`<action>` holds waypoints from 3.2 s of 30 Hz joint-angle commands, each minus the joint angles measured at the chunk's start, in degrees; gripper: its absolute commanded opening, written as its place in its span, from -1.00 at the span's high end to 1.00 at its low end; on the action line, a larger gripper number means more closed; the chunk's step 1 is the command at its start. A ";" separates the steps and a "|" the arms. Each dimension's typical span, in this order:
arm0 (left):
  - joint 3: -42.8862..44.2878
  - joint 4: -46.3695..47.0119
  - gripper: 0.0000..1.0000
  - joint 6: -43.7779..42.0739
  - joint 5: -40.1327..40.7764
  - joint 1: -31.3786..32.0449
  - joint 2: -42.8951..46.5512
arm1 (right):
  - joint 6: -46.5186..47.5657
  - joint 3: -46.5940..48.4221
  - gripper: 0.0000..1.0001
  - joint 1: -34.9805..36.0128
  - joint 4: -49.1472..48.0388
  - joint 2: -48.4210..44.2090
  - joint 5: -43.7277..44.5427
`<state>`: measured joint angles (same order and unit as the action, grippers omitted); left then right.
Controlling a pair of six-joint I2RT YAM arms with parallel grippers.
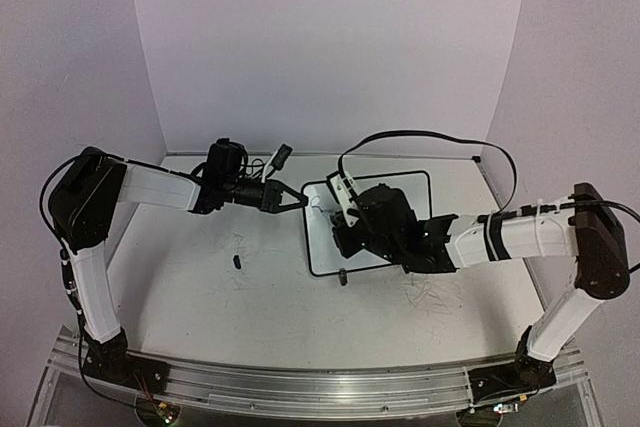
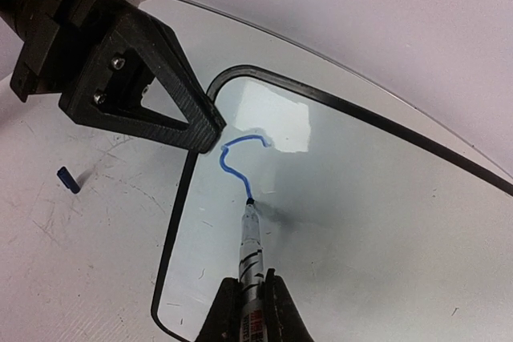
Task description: Write a sentence on the whiteboard
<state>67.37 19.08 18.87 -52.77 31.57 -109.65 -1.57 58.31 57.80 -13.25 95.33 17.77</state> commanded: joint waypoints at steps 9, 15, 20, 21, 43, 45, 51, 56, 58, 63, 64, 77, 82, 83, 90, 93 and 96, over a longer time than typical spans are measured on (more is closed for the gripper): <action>0.20 0.87 1.00 0.64 -2.40 0.16 1.62 | -1.69 -0.55 1.00 -0.44 1.47 0.19 -1.39; 0.16 0.87 1.00 0.64 -2.50 0.16 1.63 | -1.64 0.42 1.00 -0.24 1.45 1.12 -2.46; 0.20 0.87 1.00 0.70 -2.47 0.16 1.54 | -1.62 1.31 1.00 0.00 1.33 1.91 -2.93; 0.16 0.87 1.00 0.70 -2.48 0.16 1.54 | -1.61 1.49 1.00 0.00 1.26 2.03 -2.99; 0.04 0.85 1.00 0.72 -2.49 0.16 1.72 | -1.17 5.02 1.00 -0.04 0.36 4.22 -1.85; 0.04 0.88 1.00 0.64 -2.41 0.16 1.76 | -1.07 5.44 1.00 0.02 0.29 4.35 -1.67; -0.73 0.91 1.00 0.31 -1.52 0.20 1.99 | -0.94 1.25 1.00 0.03 -0.32 -2.82 -5.46; -1.80 0.88 1.00 1.18 -0.42 0.09 2.72 | 1.01 -3.31 1.00 -0.40 -0.53 -8.44 -3.50; -1.81 0.84 1.00 1.41 -0.27 0.10 2.74 | 1.69 -2.91 1.00 -0.68 0.53 -8.15 -3.46; -2.13 0.62 1.00 1.18 1.07 0.11 3.15 | 4.23 -2.00 1.00 -0.75 0.09 -7.53 -4.35; -2.31 0.60 1.00 1.07 1.32 0.13 3.45 | 4.53 -1.94 1.00 -0.75 -0.28 -7.37 -4.53; -5.07 0.36 1.00 -0.51 3.23 0.16 6.36 | 5.15 -2.58 1.00 -0.71 -2.48 -5.87 -8.24; -4.58 0.34 1.00 -0.70 3.00 0.16 5.54 | 5.46 -2.74 1.00 -0.72 -2.60 -5.65 -8.21; -4.56 0.36 1.00 -0.75 2.99 0.16 5.50 | 5.51 -2.85 1.00 -0.70 -2.65 -5.72 -7.83; -4.25 0.34 1.00 -0.86 2.98 0.16 5.23 | 5.47 -3.29 1.00 -0.69 -2.90 -5.94 -6.08; -4.35 0.34 1.00 -0.90 2.87 0.12 5.23 | 5.96 -3.21 1.00 -0.68 -3.03 -6.10 -6.71; -4.39 0.38 1.00 -1.02 2.91 0.16 5.32 | 6.14 -3.33 1.00 -0.71 -3.34 -6.24 -7.30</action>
<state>62.50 19.94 17.87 -49.69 31.99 -105.67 3.67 55.13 57.14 -13.78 89.30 10.42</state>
